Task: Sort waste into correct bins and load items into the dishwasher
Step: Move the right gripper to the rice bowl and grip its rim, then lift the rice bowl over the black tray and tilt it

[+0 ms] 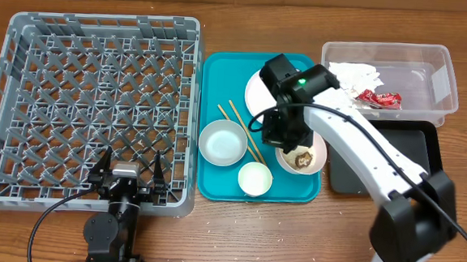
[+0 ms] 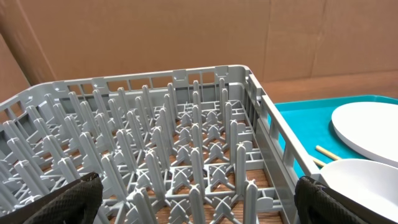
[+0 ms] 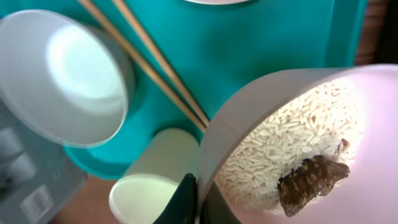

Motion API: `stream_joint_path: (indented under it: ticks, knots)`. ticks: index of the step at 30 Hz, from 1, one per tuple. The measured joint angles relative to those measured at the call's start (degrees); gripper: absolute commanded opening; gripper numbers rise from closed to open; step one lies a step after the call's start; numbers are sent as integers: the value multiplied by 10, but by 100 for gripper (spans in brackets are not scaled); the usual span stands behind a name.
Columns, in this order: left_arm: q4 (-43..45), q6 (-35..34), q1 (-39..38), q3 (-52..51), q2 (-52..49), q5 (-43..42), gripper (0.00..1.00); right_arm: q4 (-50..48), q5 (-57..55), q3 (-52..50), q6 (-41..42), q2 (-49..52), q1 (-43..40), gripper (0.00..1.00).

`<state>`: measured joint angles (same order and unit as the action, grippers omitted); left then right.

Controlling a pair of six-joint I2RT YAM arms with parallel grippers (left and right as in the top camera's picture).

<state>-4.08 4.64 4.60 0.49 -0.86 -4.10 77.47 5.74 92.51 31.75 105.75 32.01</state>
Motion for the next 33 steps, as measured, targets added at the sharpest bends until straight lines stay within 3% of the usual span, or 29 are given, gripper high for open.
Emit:
stream_joint_path:
  ticks: [6, 10, 16, 25, 33]
  knots:
    - [0, 0, 0, 0, 0, 0, 100, 9, 1, 0, -41, -101, -7, 4]
    - [0, 0, 0, 0, 0, 0, 100, 18, 0, -5, -81, -184, -55, 4]
    - [0, 0, 0, 0, 0, 0, 100, -39, 10, -97, -134, -256, -152, 4]
    - [0, 0, 0, 0, 0, 0, 100, -150, 155, -238, -240, -268, -301, 4]
    - [0, 0, 0, 0, 0, 0, 100, -184, 304, -308, -320, -268, -432, 4]
